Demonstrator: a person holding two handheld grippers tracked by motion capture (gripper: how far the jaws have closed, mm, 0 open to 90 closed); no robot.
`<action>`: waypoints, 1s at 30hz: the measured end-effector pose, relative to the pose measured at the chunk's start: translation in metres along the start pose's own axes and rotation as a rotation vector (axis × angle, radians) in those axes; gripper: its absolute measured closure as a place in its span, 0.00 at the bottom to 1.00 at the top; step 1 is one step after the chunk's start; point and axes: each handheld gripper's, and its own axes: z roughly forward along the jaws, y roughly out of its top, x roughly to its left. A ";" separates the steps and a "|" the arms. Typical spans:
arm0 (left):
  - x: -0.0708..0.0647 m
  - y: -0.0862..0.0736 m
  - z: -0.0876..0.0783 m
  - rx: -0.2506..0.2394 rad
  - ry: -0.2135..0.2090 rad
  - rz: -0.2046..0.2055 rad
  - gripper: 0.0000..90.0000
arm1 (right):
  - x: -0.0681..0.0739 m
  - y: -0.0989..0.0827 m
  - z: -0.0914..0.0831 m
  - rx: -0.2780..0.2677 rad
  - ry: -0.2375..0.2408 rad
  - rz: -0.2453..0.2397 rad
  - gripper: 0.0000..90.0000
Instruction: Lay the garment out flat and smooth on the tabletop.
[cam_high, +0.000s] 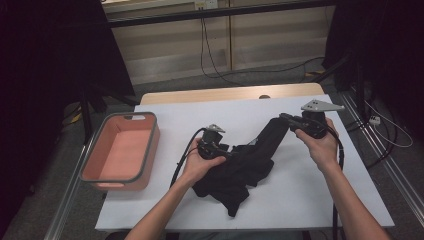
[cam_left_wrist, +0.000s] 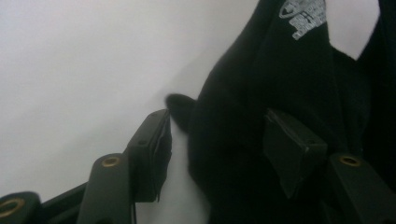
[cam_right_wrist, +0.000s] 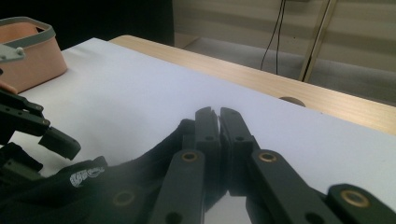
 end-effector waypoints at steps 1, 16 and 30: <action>-0.003 -0.001 0.004 0.018 -0.006 0.014 0.48 | 0.001 0.000 0.000 0.001 0.000 -0.004 0.97; 0.002 0.006 -0.032 -0.113 0.017 -0.006 0.95 | 0.002 0.001 0.000 -0.019 0.008 -0.015 0.97; 0.034 0.019 -0.104 -0.305 0.163 -0.046 0.96 | 0.012 0.018 0.005 -0.052 0.031 -0.047 0.97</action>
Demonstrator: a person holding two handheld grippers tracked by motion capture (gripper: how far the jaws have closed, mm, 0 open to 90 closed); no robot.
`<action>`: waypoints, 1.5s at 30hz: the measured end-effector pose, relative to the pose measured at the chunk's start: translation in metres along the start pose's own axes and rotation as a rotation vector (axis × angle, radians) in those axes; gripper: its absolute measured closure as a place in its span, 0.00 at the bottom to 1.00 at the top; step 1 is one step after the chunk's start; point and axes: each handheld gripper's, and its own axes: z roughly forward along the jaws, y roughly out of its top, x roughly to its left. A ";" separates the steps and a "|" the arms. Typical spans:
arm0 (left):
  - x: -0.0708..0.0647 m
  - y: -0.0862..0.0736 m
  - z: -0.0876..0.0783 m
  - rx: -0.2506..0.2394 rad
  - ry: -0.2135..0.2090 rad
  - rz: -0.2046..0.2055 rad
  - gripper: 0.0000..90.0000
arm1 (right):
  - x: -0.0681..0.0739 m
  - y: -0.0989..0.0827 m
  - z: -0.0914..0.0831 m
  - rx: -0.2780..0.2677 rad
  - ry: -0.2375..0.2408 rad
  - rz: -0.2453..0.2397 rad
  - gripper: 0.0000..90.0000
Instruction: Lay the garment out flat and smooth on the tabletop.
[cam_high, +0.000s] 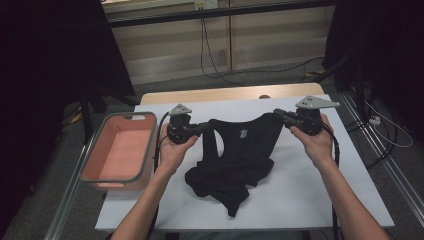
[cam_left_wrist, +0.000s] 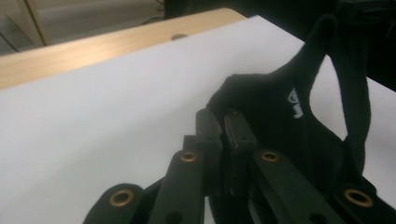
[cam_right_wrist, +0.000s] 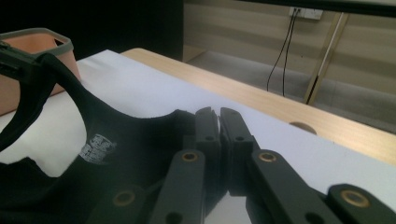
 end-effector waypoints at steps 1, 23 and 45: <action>0.002 0.004 -0.003 -0.009 0.004 -0.004 0.96 | 0.000 0.003 0.001 -0.009 0.002 -0.003 0.97; 0.021 0.087 -0.040 -0.190 0.121 -0.027 0.96 | -0.003 0.116 0.025 -0.125 -0.036 -0.035 0.98; 0.056 0.088 0.014 -0.061 0.143 -0.099 0.96 | -0.023 0.109 0.092 0.008 -0.116 -0.048 0.96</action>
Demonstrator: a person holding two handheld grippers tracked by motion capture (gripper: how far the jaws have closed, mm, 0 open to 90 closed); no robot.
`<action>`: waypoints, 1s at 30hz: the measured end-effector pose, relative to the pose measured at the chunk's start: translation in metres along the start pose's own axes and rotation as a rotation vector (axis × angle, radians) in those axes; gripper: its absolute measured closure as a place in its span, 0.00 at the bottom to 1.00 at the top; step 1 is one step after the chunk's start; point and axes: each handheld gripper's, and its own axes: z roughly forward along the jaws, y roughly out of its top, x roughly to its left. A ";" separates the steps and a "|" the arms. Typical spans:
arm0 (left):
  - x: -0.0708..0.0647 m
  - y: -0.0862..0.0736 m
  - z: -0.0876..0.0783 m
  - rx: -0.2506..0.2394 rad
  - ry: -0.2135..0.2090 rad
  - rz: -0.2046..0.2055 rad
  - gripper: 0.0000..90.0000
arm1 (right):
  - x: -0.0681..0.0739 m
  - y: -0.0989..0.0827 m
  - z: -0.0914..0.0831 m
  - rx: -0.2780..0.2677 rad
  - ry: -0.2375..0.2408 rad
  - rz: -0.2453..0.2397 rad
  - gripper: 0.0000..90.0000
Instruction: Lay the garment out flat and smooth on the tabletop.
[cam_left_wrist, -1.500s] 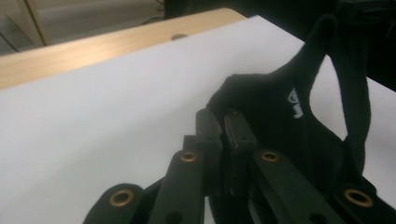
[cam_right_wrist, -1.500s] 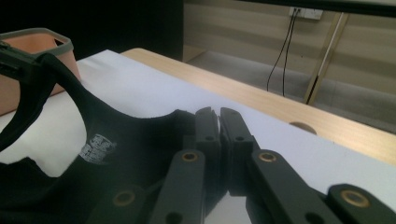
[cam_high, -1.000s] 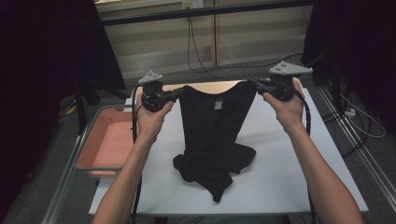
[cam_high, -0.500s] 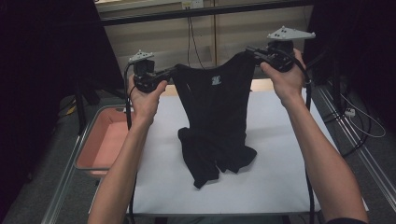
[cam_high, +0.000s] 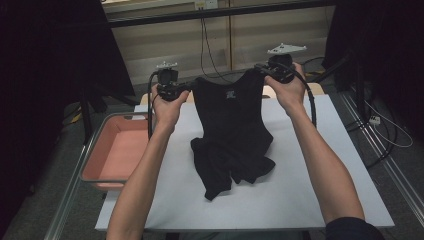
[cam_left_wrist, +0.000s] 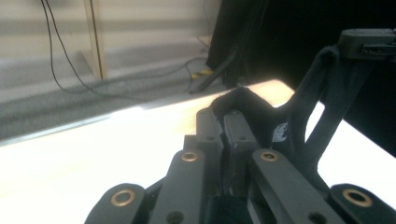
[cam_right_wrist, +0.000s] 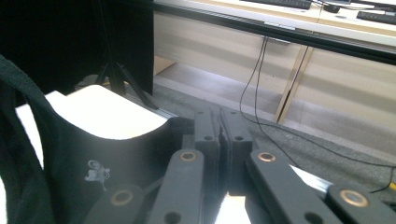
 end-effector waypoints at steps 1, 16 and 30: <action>0.003 -0.001 0.005 0.021 0.009 0.011 0.95 | -0.001 -0.002 0.005 -0.002 -0.015 -0.011 0.91; 0.000 -0.036 -0.005 0.023 0.008 -0.003 0.46 | 0.011 -0.051 -0.010 0.055 0.076 -0.009 0.55; -0.045 -0.101 -0.034 0.030 -0.076 0.101 0.32 | 0.054 -0.113 -0.074 0.086 0.229 -0.029 0.68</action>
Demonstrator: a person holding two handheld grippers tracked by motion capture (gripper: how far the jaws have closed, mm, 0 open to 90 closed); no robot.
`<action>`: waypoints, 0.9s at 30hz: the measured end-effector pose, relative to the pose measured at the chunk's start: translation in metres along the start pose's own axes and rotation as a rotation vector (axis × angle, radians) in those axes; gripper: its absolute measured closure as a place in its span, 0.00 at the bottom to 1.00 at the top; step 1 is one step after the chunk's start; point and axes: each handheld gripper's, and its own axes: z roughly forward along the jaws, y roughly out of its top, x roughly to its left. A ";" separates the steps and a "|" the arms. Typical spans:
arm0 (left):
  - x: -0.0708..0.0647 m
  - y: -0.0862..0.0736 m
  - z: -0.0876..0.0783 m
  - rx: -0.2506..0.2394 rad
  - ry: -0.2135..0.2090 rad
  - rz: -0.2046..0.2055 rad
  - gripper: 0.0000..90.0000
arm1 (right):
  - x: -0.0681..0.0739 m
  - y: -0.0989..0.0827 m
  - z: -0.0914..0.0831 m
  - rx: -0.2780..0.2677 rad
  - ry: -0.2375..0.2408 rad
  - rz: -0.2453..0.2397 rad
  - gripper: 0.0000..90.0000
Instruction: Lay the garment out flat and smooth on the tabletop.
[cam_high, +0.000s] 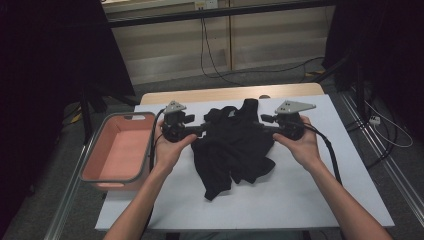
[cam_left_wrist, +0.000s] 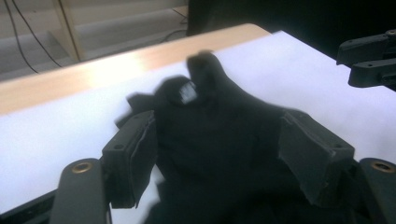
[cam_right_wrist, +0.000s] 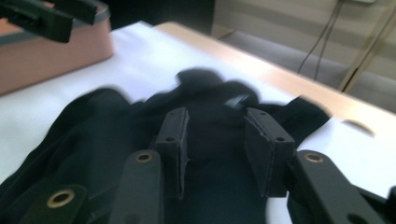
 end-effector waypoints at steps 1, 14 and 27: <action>-0.004 -0.005 -0.001 0.012 -0.004 0.007 0.32 | 0.004 -0.005 -0.002 0.012 0.007 -0.008 0.69; -0.054 -0.071 -0.027 0.198 -0.147 0.122 0.52 | 0.075 -0.064 -0.026 0.132 0.167 -0.102 0.92; -0.088 -0.104 -0.001 0.352 -0.112 0.315 0.51 | 0.075 -0.084 -0.008 0.207 0.048 -0.129 0.51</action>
